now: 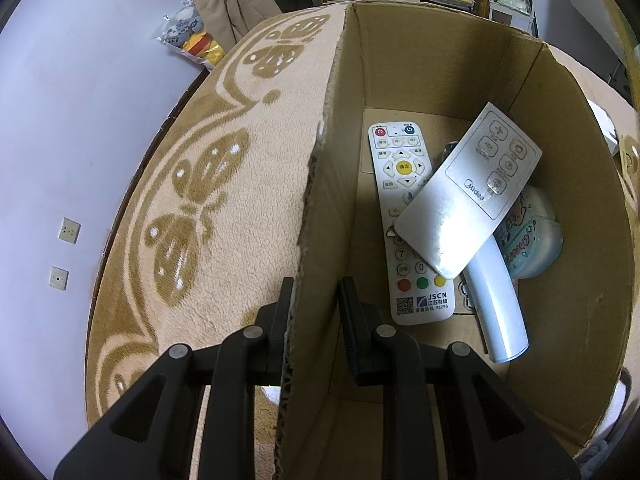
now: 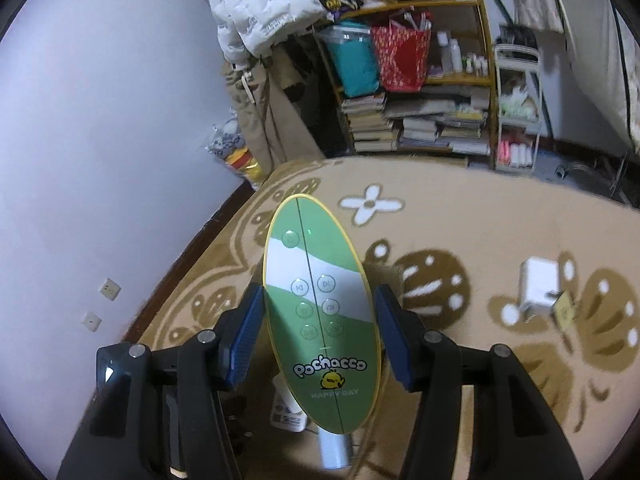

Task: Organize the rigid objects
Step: 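Carry the Pochacco board into the box and open the right tool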

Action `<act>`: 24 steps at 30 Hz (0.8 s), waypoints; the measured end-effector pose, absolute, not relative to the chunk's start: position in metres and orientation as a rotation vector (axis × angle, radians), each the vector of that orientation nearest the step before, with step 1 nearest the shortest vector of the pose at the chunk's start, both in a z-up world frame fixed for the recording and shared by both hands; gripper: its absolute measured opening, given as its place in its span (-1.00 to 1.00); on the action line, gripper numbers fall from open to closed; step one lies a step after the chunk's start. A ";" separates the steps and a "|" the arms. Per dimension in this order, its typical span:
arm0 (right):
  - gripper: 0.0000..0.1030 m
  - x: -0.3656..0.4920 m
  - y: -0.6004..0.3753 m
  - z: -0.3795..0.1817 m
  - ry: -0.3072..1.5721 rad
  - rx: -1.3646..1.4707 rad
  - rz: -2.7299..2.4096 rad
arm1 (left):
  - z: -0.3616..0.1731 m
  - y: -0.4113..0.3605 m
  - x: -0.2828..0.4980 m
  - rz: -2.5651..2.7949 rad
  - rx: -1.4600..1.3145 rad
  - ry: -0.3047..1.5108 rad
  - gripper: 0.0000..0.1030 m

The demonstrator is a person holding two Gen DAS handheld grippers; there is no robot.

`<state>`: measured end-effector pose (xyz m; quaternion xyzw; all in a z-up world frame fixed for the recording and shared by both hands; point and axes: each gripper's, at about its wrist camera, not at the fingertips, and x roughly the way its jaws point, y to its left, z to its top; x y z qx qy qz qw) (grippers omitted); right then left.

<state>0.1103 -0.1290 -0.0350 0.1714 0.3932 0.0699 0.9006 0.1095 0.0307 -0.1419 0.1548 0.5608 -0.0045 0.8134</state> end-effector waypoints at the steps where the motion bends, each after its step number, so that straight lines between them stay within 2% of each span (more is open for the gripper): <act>1: 0.16 0.111 -0.128 -0.039 0.825 0.362 0.146 | -0.142 0.031 0.110 -0.009 0.330 1.197 -0.59; 16: 0.09 0.113 -0.129 -0.064 0.859 0.366 0.121 | -0.141 0.033 0.111 -0.014 0.306 1.205 -0.59; 24: 0.20 0.111 -0.154 -0.061 0.838 0.333 0.040 | -0.140 0.033 0.112 -0.013 0.301 1.208 -0.59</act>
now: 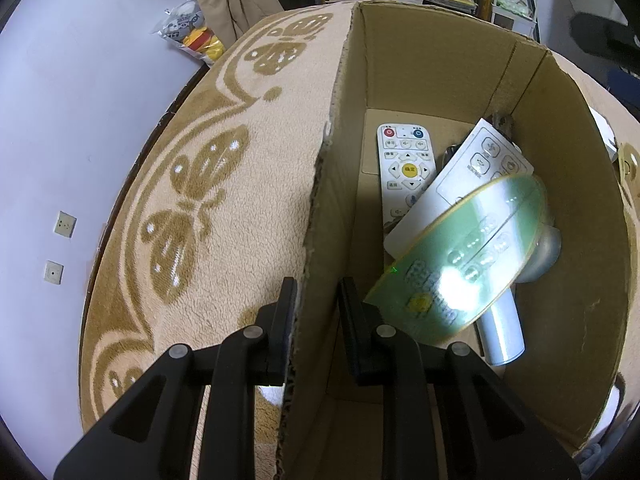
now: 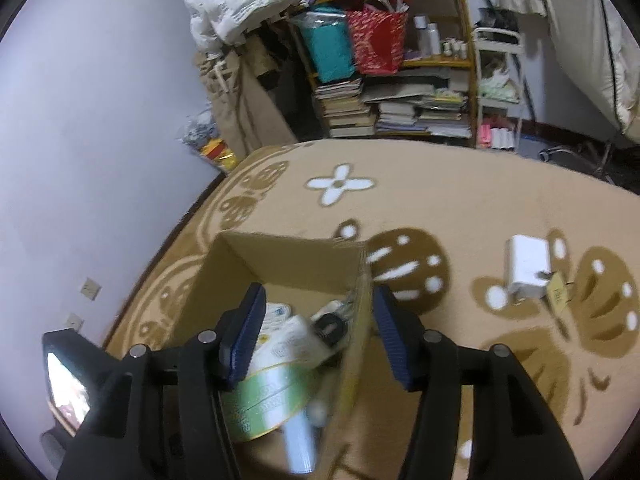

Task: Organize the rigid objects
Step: 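Carry the Pochacco board into the box and open the right tool, then move the empty right tool over the keys with the AIMA tag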

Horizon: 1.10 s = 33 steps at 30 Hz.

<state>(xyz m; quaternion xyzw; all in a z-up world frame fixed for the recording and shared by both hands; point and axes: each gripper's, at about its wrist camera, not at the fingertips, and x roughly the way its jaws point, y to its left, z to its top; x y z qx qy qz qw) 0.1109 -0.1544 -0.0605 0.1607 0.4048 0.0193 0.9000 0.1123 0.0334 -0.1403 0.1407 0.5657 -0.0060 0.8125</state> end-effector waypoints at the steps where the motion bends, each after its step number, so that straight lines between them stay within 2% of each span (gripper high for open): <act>1: 0.21 0.111 -0.160 -0.062 0.841 0.341 0.033 | -0.140 0.034 0.112 -0.013 0.302 1.207 -0.59; 7: 0.43 0.115 -0.203 -0.072 0.851 0.284 -0.053 | -0.142 0.035 0.113 -0.011 0.306 1.207 -0.59; 20: 0.44 0.124 -0.304 -0.112 0.876 0.398 -0.208 | -0.144 0.036 0.114 -0.012 0.322 1.208 -0.59; 33: 0.44 0.119 -0.361 -0.152 0.912 0.535 -0.296 | -0.147 0.027 0.113 -0.006 0.362 1.204 -0.62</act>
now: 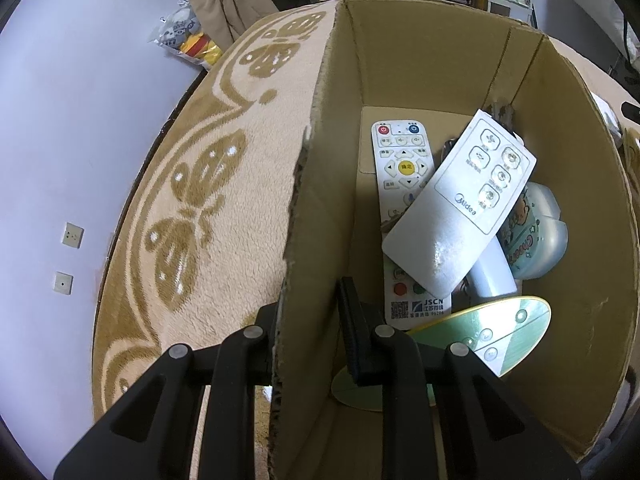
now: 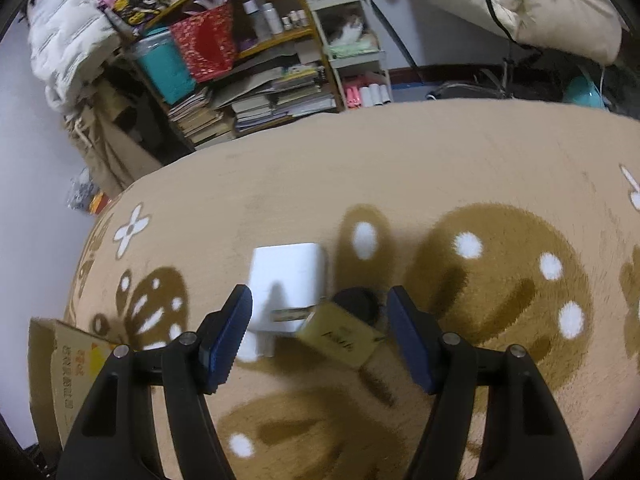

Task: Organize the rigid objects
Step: 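Move the empty right tool over the keys with the AIMA tag, then grasp the keys by the ring with the right tool and lift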

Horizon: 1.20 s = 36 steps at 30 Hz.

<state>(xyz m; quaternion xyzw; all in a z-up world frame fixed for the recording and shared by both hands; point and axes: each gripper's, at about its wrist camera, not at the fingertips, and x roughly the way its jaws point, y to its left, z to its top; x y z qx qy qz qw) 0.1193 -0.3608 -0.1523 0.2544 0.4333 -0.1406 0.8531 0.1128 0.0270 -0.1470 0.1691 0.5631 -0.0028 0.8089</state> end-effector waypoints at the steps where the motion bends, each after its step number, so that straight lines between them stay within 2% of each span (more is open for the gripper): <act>1: 0.44 0.118 -0.363 -0.155 0.913 0.547 -0.295 | -0.147 0.027 0.113 -0.006 0.362 1.204 -0.62; 15: 0.44 0.113 -0.372 -0.184 0.940 0.663 -0.252 | -0.146 0.024 0.113 -0.001 0.370 1.205 -0.61; 19: 0.33 0.111 -0.369 -0.184 0.941 0.676 -0.256 | -0.147 0.024 0.112 0.000 0.379 1.202 -0.60; 26: 0.31 0.111 -0.370 -0.184 0.943 0.701 -0.259 | -0.148 0.024 0.112 -0.001 0.376 1.203 -0.60; 29: 0.24 0.109 -0.372 -0.182 0.931 0.707 -0.273 | -0.147 0.023 0.112 -0.002 0.377 1.203 -0.59; 32: 0.06 0.107 -0.374 -0.181 0.920 0.707 -0.291 | -0.147 0.023 0.112 -0.002 0.375 1.204 -0.59; 35: -0.34 0.106 -0.377 -0.178 0.912 0.698 -0.309 | -0.148 0.024 0.112 -0.004 0.371 1.205 -0.59; 36: -0.57 0.106 -0.378 -0.178 0.912 0.687 -0.317 | -0.148 0.024 0.113 -0.004 0.369 1.205 -0.59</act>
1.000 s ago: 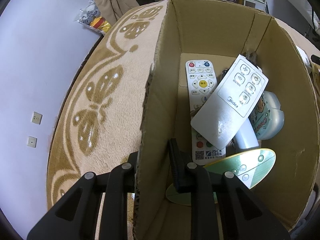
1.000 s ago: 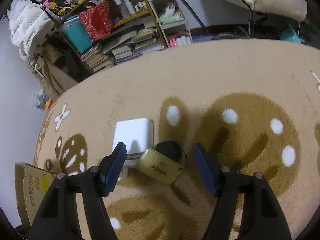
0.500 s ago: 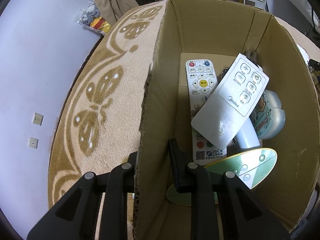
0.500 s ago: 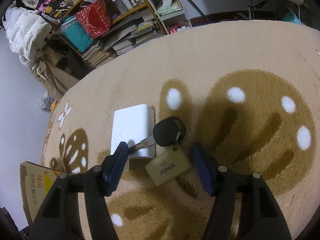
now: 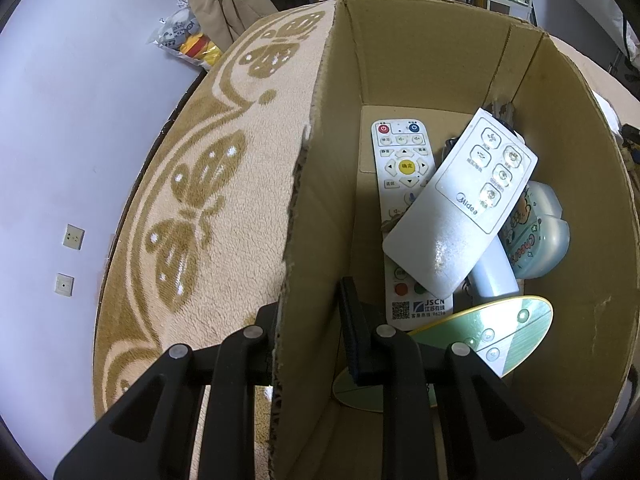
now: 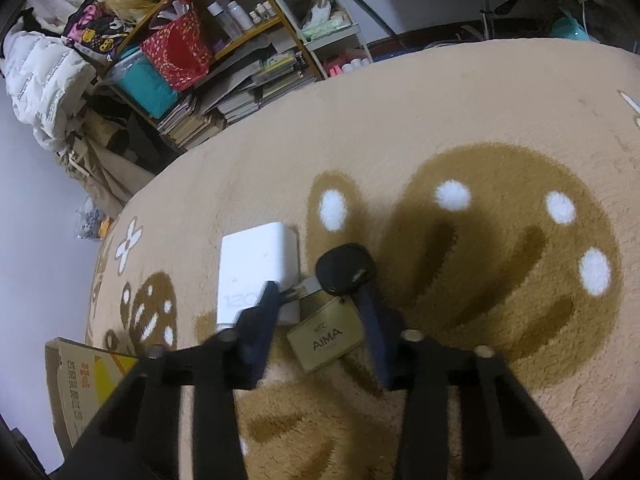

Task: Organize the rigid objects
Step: 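Grasp the keys by the ring with the right tool and lift, then carry the keys into the box and open the right tool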

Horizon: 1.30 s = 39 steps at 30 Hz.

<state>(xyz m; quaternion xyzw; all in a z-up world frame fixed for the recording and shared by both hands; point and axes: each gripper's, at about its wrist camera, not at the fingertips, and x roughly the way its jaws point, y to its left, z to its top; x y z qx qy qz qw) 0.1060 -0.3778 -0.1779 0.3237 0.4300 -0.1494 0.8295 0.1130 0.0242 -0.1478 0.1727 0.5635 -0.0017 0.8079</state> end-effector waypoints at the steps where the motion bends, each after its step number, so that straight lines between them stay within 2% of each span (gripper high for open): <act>1: -0.67 0.107 -0.378 -0.177 0.914 0.673 -0.329 | -0.148 0.024 0.113 -0.004 0.370 1.205 -0.60; 2: -0.71 0.107 -0.378 -0.177 0.914 0.664 -0.336 | -0.148 0.024 0.113 -0.005 0.371 1.205 -0.59; 4: -0.96 0.106 -0.379 -0.178 0.914 0.646 -0.347 | -0.148 0.024 0.113 -0.005 0.372 1.205 -0.59; 9: -0.96 0.107 -0.373 -0.168 0.894 0.565 -0.368 | -0.148 0.023 0.113 -0.004 0.379 1.203 -0.59; 24: -0.96 0.109 -0.321 -0.091 0.732 0.439 -0.240 | -0.148 0.022 0.112 -0.004 0.380 1.203 -0.59; 39: -0.96 0.106 -0.214 -0.035 0.675 0.331 0.070 | -0.147 0.020 0.112 -0.002 0.383 1.202 -0.59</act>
